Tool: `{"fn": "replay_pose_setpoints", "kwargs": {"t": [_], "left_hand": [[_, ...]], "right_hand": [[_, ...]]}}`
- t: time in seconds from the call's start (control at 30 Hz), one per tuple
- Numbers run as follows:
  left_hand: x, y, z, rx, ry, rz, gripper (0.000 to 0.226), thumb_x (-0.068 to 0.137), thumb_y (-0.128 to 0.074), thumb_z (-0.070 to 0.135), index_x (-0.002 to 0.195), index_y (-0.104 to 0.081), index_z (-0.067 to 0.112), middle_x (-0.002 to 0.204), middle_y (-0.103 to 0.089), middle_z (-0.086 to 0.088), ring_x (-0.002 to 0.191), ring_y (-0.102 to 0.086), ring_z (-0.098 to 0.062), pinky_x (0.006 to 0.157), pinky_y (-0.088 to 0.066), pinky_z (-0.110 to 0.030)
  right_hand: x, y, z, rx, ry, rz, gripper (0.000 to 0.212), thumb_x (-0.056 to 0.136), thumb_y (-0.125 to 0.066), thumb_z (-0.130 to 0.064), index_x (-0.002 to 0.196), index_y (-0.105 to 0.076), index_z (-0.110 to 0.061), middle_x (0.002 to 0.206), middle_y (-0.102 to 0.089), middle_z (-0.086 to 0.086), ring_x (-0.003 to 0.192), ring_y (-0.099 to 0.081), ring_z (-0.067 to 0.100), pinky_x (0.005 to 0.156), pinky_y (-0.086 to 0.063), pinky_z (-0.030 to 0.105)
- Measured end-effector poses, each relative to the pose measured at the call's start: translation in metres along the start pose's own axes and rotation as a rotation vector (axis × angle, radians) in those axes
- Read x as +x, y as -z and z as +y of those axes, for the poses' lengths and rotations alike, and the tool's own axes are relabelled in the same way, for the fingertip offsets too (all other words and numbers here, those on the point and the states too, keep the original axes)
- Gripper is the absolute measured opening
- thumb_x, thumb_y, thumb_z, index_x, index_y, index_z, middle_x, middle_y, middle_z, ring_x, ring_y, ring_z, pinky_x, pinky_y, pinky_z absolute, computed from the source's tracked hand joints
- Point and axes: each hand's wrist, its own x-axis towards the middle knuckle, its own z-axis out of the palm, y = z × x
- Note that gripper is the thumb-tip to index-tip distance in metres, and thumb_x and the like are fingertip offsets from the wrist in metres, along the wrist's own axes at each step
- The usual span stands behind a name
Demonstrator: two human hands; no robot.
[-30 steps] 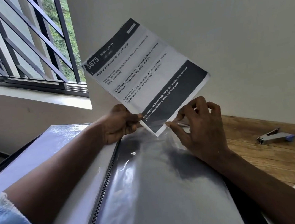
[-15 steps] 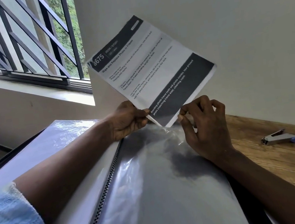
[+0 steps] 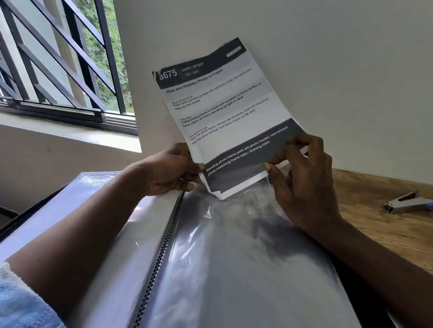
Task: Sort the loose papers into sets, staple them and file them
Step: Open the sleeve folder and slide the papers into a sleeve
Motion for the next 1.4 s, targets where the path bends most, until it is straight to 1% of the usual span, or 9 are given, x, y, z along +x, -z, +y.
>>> {"fn": "replay_pose_setpoints", "kwargs": {"t": [0.2, 0.3, 0.4, 0.47, 0.63, 0.8, 1.0, 1.23, 1.4], "left_hand": [[0.009, -0.016, -0.009, -0.026, -0.104, 0.08, 0.024, 0.102, -0.053, -0.009, 0.11, -0.059, 0.012, 0.107, -0.063, -0.026, 0.07, -0.055, -0.027, 0.044, -0.054, -0.023], [0.013, -0.018, -0.01, -0.042, -0.101, 0.095, 0.025, 0.1, -0.054, -0.01, 0.111, -0.061, 0.011, 0.107, -0.067, -0.025, 0.069, -0.055, -0.027, 0.042, -0.054, -0.022], [0.013, -0.02, -0.011, -0.023, -0.103, 0.104, 0.026, 0.1, -0.055, -0.01, 0.115, -0.061, 0.011, 0.108, -0.071, -0.026, 0.071, -0.06, -0.03, 0.045, -0.056, -0.025], [0.012, -0.021, -0.011, -0.014, -0.107, 0.106, 0.025, 0.1, -0.055, -0.01, 0.112, -0.061, 0.012, 0.106, -0.073, -0.025, 0.07, -0.063, -0.032, 0.047, -0.059, -0.027], [0.012, -0.022, -0.009, 0.012, -0.098, 0.108, 0.023, 0.1, -0.052, -0.011, 0.112, -0.061, 0.007, 0.102, -0.068, -0.027, 0.062, -0.06, -0.03, 0.043, -0.057, -0.029], [0.011, -0.021, -0.007, 0.09, -0.094, 0.031, 0.033, 0.096, -0.054, -0.016, 0.122, -0.062, 0.002, 0.119, -0.067, -0.035, 0.083, -0.058, -0.039, 0.043, -0.055, -0.026], [0.009, -0.008, 0.001, 0.302, -0.084, 0.008, 0.03, 0.093, -0.062, -0.011, 0.118, -0.066, 0.004, 0.087, -0.067, -0.013, 0.046, -0.05, -0.01, 0.037, -0.038, -0.017], [0.019, 0.002, -0.008, 0.26, -0.07, 0.012, 0.031, 0.092, -0.068, -0.008, 0.119, -0.068, 0.006, 0.118, -0.069, -0.03, 0.066, -0.056, -0.022, 0.045, -0.045, -0.02], [0.02, 0.0, -0.008, 0.257, -0.065, 0.01, 0.031, 0.091, -0.068, -0.008, 0.119, -0.068, 0.006, 0.115, -0.073, -0.024, 0.072, -0.059, -0.026, 0.051, -0.046, -0.023]], "right_hand": [[0.003, 0.002, -0.002, -0.046, 0.023, -0.092, 0.026, 0.098, -0.057, -0.044, 0.113, -0.064, -0.023, 0.117, -0.06, -0.006, 0.105, -0.06, 0.015, 0.103, -0.038, 0.049], [0.006, 0.002, -0.009, -0.154, 0.164, -0.234, 0.032, 0.094, -0.054, -0.053, 0.106, -0.07, -0.028, 0.085, -0.068, -0.014, 0.087, -0.066, 0.01, 0.106, -0.032, 0.047], [0.008, -0.002, -0.018, -0.102, 0.221, -0.347, 0.032, 0.089, -0.055, -0.054, 0.105, -0.074, -0.032, 0.06, -0.048, -0.02, 0.069, -0.055, 0.008, 0.095, -0.034, 0.041], [0.008, -0.005, -0.022, -0.047, 0.204, -0.407, 0.032, 0.089, -0.057, -0.055, 0.107, -0.074, -0.034, 0.058, -0.04, -0.023, 0.069, -0.046, 0.004, 0.091, -0.037, 0.043], [0.007, -0.008, -0.028, -0.039, 0.28, -0.493, 0.036, 0.096, -0.05, -0.057, 0.105, -0.075, -0.033, 0.06, -0.054, -0.013, 0.072, -0.06, 0.017, 0.086, -0.044, 0.045], [0.006, -0.009, -0.027, -0.022, 0.317, -0.511, 0.039, 0.1, -0.044, -0.059, 0.105, -0.075, -0.036, 0.076, -0.059, -0.017, 0.085, -0.062, 0.013, 0.088, -0.042, 0.046], [0.004, -0.011, -0.022, 0.062, 0.254, -0.449, 0.032, 0.1, -0.048, -0.054, 0.102, -0.072, -0.033, 0.067, -0.045, -0.031, 0.075, -0.044, -0.001, 0.089, -0.042, 0.044], [0.004, -0.011, -0.018, 0.089, 0.206, -0.435, 0.033, 0.095, -0.055, -0.052, 0.115, -0.069, -0.031, 0.064, -0.047, -0.02, 0.069, -0.044, 0.001, 0.082, -0.04, 0.038], [0.009, -0.013, -0.023, 0.179, 0.25, -0.542, 0.013, 0.098, -0.058, -0.05, 0.087, -0.064, -0.045, 0.058, -0.047, -0.01, 0.06, -0.047, 0.006, 0.071, -0.033, 0.033]]}}
